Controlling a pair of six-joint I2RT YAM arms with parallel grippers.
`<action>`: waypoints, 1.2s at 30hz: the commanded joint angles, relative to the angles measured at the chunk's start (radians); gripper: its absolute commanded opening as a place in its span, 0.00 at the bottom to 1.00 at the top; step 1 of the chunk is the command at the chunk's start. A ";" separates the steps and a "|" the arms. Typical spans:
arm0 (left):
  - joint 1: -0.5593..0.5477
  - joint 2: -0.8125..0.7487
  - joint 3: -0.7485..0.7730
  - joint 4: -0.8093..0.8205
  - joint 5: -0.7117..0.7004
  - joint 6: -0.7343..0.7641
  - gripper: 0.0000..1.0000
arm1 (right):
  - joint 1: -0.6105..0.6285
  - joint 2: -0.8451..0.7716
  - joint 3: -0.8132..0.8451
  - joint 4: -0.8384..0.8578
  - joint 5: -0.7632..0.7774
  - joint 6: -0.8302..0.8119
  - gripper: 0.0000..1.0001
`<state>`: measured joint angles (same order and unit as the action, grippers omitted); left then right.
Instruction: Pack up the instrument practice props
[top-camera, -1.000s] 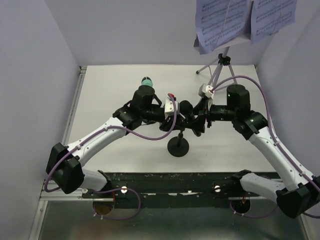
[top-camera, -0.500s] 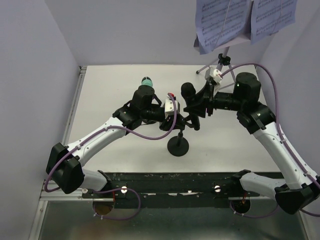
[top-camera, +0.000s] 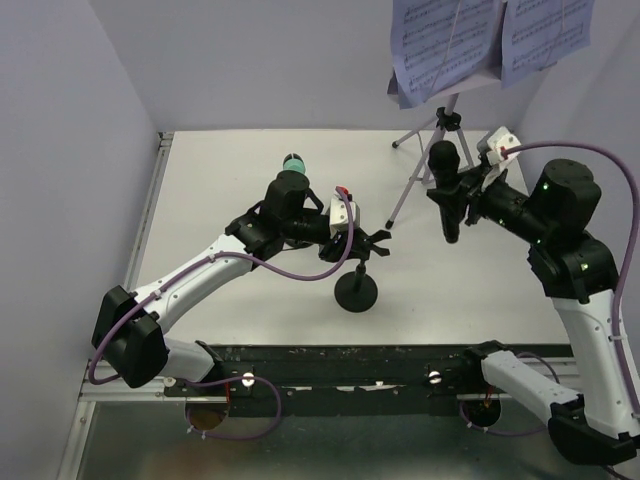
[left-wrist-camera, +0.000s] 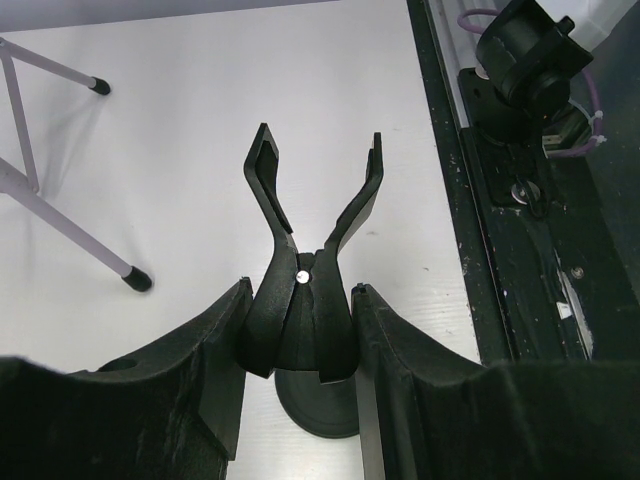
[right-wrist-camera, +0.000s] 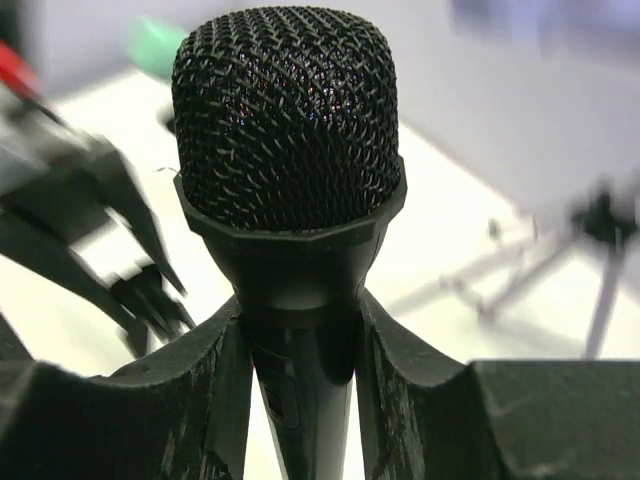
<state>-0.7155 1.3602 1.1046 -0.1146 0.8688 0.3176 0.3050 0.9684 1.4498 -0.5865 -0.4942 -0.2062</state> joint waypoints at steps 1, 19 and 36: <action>0.002 -0.012 -0.023 -0.043 -0.033 0.031 0.00 | -0.078 -0.075 -0.196 -0.275 0.320 0.013 0.00; 0.002 -0.032 -0.046 -0.036 -0.050 0.006 0.00 | -0.610 0.304 -0.557 -0.305 0.632 -0.249 0.00; 0.002 -0.038 -0.037 -0.088 -0.065 0.037 0.00 | -0.718 0.414 -0.724 0.014 0.674 -0.282 0.00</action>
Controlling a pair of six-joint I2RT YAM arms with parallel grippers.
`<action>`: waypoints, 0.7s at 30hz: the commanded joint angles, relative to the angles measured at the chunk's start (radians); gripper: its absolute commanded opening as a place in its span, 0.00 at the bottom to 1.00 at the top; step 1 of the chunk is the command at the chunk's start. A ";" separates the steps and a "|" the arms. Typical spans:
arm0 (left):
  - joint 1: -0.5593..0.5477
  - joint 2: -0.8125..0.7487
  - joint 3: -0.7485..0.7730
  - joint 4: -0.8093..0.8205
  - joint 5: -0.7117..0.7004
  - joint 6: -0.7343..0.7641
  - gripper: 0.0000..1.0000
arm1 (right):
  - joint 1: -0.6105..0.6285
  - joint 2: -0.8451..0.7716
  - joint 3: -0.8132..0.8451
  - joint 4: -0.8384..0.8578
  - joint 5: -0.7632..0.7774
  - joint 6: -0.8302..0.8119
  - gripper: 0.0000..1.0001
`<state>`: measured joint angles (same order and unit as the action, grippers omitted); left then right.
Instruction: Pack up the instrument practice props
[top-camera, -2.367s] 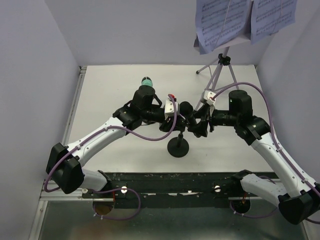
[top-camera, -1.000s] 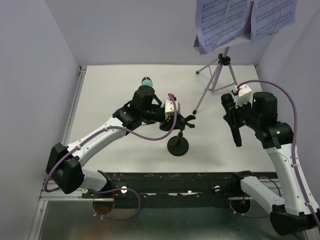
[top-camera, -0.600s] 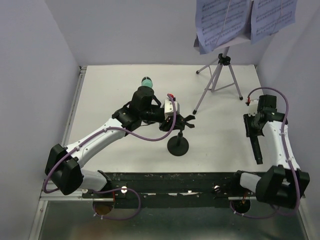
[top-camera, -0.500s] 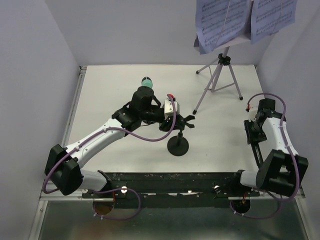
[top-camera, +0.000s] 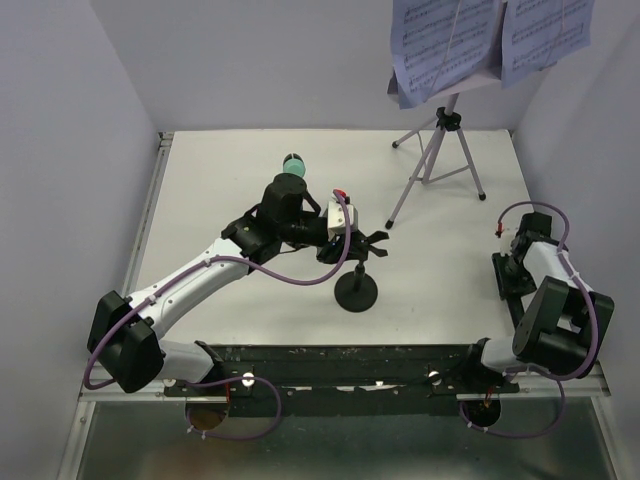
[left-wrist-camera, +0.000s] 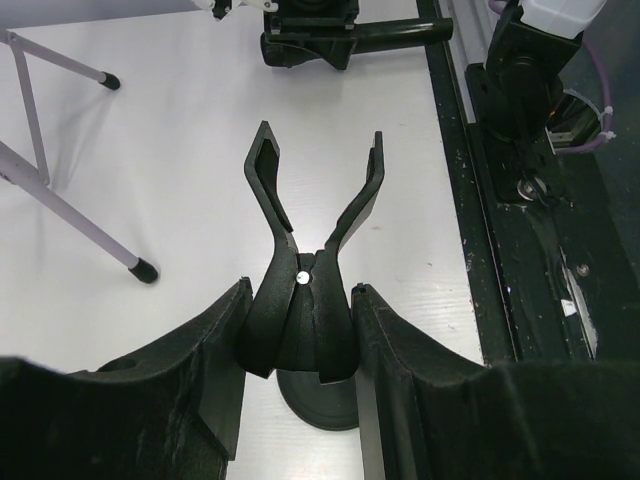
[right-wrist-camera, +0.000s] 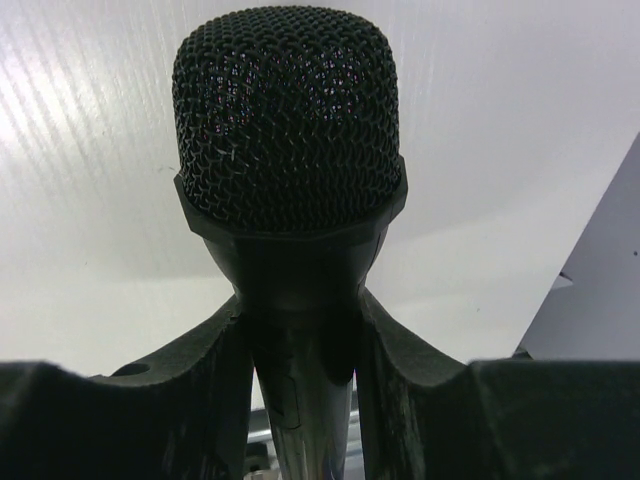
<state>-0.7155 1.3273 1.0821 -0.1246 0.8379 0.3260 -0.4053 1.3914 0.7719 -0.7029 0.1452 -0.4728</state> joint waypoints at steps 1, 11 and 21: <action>0.002 -0.007 -0.014 -0.079 -0.034 0.028 0.00 | -0.009 -0.018 -0.058 0.153 0.034 -0.024 0.00; 0.002 -0.010 -0.017 -0.101 -0.042 0.041 0.00 | -0.017 -0.011 -0.144 0.250 0.031 -0.050 0.47; 0.001 -0.014 -0.024 -0.096 -0.043 0.044 0.00 | -0.032 0.017 -0.077 0.169 -0.002 -0.032 0.65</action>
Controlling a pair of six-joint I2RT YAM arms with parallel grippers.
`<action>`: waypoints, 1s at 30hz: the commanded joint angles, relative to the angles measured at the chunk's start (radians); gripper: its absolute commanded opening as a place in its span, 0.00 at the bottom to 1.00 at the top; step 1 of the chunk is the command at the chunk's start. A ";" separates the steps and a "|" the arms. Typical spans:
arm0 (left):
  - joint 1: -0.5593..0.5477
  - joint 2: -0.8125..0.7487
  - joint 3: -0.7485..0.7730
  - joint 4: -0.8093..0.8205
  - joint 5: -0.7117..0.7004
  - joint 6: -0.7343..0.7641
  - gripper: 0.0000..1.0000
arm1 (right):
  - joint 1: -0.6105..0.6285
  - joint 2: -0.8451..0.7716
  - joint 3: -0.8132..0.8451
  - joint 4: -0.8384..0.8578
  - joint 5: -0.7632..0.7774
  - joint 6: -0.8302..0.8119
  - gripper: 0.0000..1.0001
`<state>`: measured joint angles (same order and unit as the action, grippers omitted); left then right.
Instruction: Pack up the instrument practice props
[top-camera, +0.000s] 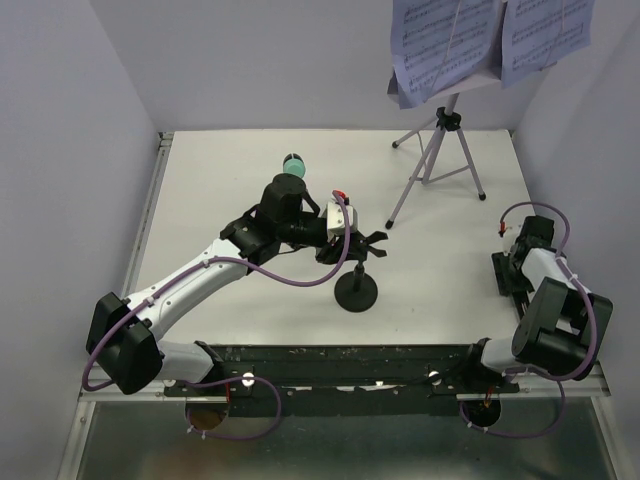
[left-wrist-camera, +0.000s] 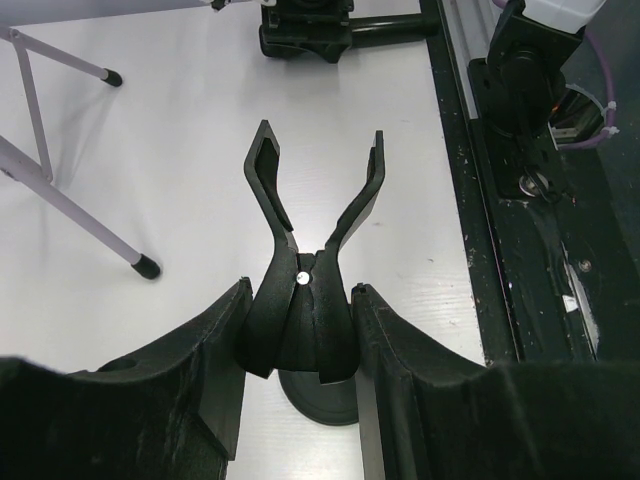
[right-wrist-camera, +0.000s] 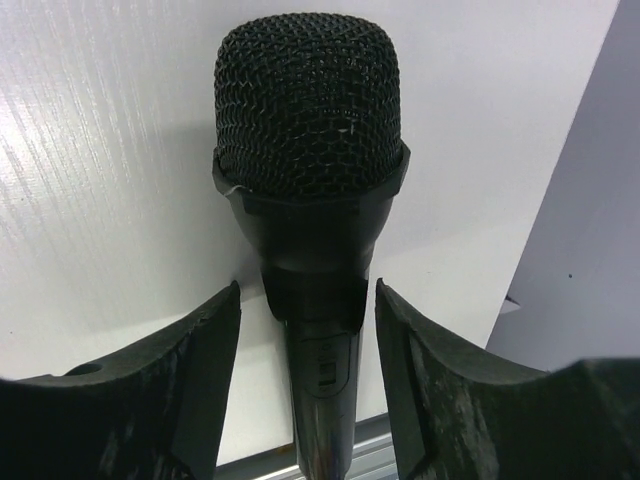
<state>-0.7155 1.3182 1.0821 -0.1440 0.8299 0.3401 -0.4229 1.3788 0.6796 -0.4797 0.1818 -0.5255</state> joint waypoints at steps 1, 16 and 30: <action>0.002 -0.005 -0.025 -0.077 -0.035 0.031 0.00 | -0.016 0.023 0.027 -0.074 -0.053 0.031 0.65; 0.001 -0.008 -0.033 -0.065 -0.057 0.030 0.99 | -0.019 -0.073 0.074 -0.183 -0.150 0.016 0.69; 0.004 -0.083 0.064 -0.275 -0.170 0.169 0.99 | -0.017 -0.257 0.345 -0.393 -0.434 -0.060 0.74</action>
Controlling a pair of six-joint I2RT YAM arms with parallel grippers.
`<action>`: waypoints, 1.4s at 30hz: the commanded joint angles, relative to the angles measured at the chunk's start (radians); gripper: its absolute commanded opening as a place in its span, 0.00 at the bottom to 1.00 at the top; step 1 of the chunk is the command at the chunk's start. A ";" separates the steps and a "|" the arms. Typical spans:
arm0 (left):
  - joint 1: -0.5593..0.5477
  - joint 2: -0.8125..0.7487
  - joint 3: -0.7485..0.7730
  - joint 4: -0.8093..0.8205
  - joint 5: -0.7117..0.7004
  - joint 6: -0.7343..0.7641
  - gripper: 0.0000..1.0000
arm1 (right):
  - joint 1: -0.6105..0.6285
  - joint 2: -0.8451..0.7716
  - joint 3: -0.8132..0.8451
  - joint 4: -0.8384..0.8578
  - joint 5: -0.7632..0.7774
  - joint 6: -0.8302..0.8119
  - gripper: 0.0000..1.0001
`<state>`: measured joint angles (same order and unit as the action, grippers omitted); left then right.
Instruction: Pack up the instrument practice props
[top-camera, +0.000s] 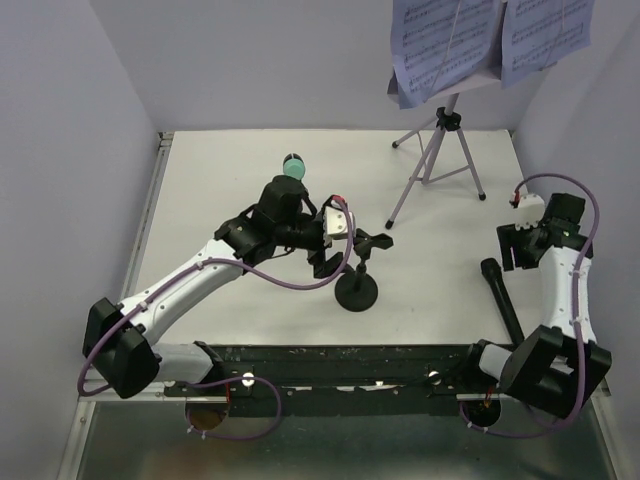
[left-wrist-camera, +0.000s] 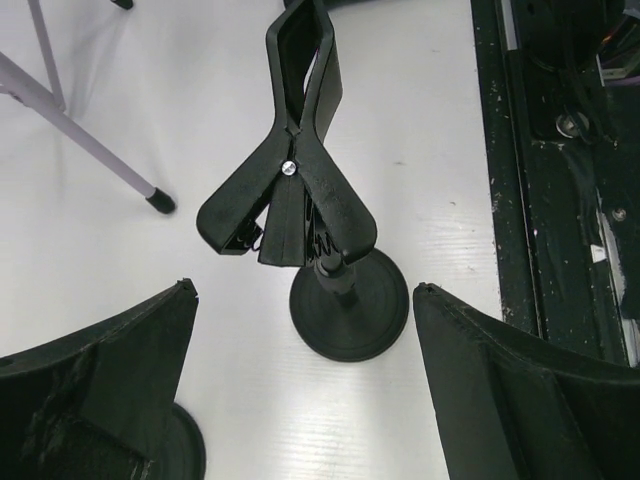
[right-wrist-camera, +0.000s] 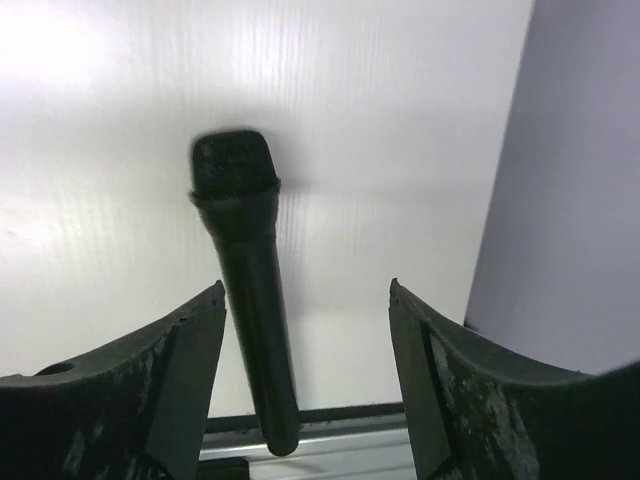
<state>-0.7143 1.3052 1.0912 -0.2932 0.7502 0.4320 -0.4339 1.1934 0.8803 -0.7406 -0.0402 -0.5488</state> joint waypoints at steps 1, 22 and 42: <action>0.006 -0.089 0.055 -0.153 -0.104 0.092 0.99 | -0.006 -0.092 0.187 -0.170 -0.289 -0.042 0.74; 0.038 -0.268 -0.108 -0.236 -0.084 0.059 0.99 | 0.828 -0.166 0.512 -0.238 -0.730 -0.057 0.75; 0.041 -0.241 -0.096 0.005 -0.054 -0.064 0.94 | 1.080 0.028 0.551 -0.175 -0.483 -0.108 0.60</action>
<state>-0.6796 1.0466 0.9459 -0.4038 0.6476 0.4271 0.6369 1.2209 1.4517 -0.9604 -0.5949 -0.6632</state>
